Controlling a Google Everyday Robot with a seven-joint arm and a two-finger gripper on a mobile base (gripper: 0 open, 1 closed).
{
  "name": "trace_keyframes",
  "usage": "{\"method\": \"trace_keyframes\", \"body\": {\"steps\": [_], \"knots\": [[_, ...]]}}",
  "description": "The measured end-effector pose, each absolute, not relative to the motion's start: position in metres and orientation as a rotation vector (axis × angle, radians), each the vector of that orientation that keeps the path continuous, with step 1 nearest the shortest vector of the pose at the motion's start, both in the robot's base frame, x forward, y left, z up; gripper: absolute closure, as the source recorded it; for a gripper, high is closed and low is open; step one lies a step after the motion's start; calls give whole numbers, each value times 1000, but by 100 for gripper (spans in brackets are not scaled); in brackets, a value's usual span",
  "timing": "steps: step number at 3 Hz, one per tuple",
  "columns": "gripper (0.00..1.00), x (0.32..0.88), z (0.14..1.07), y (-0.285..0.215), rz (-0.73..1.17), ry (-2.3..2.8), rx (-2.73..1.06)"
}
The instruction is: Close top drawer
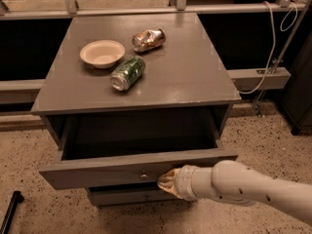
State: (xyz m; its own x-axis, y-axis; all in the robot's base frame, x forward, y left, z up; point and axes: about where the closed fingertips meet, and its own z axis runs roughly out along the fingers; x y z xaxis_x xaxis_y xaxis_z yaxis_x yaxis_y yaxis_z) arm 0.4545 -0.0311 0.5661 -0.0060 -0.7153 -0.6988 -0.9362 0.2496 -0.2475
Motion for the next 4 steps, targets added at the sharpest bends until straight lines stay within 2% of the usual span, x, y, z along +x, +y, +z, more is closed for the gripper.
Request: {"method": "trace_keyframes", "body": {"steps": [4], "knots": [[100, 500, 571, -30, 216, 1664, -1512]]}}
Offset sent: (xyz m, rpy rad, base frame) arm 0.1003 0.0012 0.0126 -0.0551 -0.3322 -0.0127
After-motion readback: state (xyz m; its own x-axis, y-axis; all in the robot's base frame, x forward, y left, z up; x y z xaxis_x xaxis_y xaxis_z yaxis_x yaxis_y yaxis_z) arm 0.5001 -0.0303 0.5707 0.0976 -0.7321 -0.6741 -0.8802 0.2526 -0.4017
